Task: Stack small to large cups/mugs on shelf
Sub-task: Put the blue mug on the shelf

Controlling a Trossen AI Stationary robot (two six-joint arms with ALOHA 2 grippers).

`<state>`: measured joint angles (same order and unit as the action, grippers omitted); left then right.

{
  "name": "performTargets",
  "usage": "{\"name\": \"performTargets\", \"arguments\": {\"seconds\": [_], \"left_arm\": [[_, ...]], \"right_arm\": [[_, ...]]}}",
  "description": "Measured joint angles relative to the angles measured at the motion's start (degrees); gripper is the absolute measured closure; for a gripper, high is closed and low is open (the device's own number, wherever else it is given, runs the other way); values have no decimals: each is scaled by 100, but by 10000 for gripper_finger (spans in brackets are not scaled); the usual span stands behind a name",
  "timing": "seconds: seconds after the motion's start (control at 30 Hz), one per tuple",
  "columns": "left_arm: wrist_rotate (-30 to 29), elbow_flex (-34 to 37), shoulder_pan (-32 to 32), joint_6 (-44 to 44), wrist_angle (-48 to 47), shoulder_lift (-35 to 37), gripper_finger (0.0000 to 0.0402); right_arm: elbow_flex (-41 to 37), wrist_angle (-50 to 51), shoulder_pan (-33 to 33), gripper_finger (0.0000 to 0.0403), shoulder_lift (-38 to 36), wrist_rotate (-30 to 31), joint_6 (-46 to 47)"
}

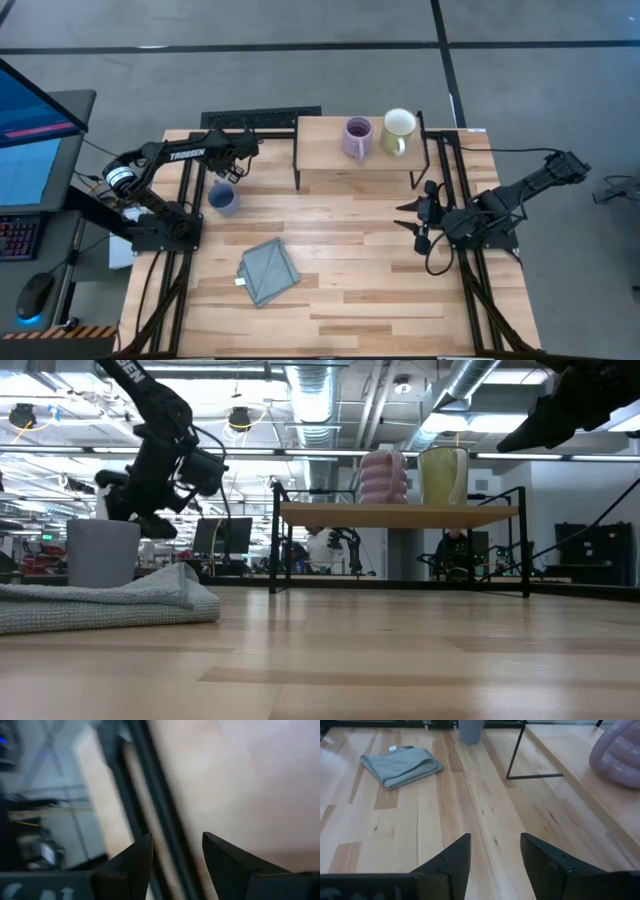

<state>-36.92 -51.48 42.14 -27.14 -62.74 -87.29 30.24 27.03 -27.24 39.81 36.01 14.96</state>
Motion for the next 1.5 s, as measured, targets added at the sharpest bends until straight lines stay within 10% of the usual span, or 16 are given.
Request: {"name": "performTargets", "arguments": {"seconds": [0.53,1.5], "left_arm": [[-85,-1541,-281,851,-2181,45,235],[1704,-215,-2365,1031,-2731,3444,235]], "right_arm": [[0,147,0,210,0,0,0],[0,-62,0,210,-2,0,2]]}}
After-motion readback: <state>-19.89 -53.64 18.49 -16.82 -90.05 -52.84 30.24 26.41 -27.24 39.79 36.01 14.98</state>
